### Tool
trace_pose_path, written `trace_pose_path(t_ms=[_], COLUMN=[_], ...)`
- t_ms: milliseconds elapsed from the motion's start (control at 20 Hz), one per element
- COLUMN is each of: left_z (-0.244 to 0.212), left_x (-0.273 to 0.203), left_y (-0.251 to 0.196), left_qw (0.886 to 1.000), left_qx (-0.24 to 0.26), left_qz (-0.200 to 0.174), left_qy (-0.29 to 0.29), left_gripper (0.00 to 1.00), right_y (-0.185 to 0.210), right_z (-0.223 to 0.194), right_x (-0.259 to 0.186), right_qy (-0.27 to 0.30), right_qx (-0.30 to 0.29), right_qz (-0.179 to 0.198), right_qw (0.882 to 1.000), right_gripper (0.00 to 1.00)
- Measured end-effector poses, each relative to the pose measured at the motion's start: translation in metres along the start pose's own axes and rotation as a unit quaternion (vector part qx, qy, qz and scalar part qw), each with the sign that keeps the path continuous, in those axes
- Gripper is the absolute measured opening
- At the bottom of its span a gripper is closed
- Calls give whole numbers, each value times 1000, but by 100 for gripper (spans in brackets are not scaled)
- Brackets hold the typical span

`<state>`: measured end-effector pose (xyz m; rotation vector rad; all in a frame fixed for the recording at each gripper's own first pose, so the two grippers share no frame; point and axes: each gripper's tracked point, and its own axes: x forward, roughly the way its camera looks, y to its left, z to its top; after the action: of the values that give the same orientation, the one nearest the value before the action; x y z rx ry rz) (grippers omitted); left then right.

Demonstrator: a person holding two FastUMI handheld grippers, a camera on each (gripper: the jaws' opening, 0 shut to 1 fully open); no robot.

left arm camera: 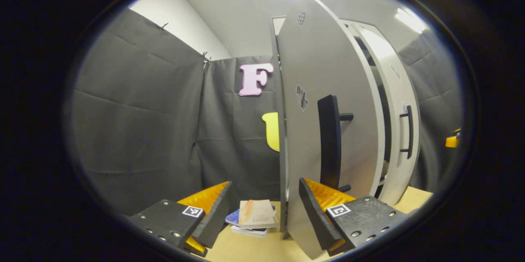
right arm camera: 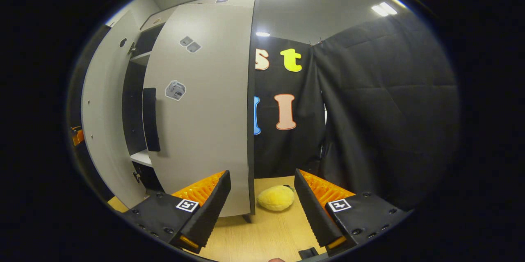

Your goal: Grab one shoe with the right hand and put it into the shoe cabinet, grab the other shoe with the left hand and put it into the shoe cabinet; then close the right door with the right hand and the left door with the left hand.

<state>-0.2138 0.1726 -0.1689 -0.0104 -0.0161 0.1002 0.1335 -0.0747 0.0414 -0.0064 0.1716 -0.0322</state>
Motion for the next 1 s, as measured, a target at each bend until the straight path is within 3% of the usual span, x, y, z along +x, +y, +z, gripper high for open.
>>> trace_pose_path(t_ms=[350, 600, 650, 750, 1000], left_z=[-7, -19, -22, -27, -24], left_x=[20, 44, 46, 53, 54], left_y=[-45, -93, -102, -120, -127], left_qw=[1000, 997, 997, 996, 997], left_qx=[-11, -33, -33, -33, -22], left_qz=[-22, -59, -64, -73, -75], left_qy=[15, 29, 31, 32, 22], left_gripper=[98, 98, 93, 93, 92], right_y=[-3, -4, -5, -6, -3], right_z=[-7, -13, -14, -16, -16], right_x=[-5, -8, -9, -12, -13], right_qy=[8, 18, 19, 20, 21], right_qx=[-6, -5, -4, -2, -2], right_qz=[2, 1, 1, 1, 4], right_qw=[1000, 1000, 1000, 1000, 1000], right_gripper=[98, 98, 98, 98, 98])
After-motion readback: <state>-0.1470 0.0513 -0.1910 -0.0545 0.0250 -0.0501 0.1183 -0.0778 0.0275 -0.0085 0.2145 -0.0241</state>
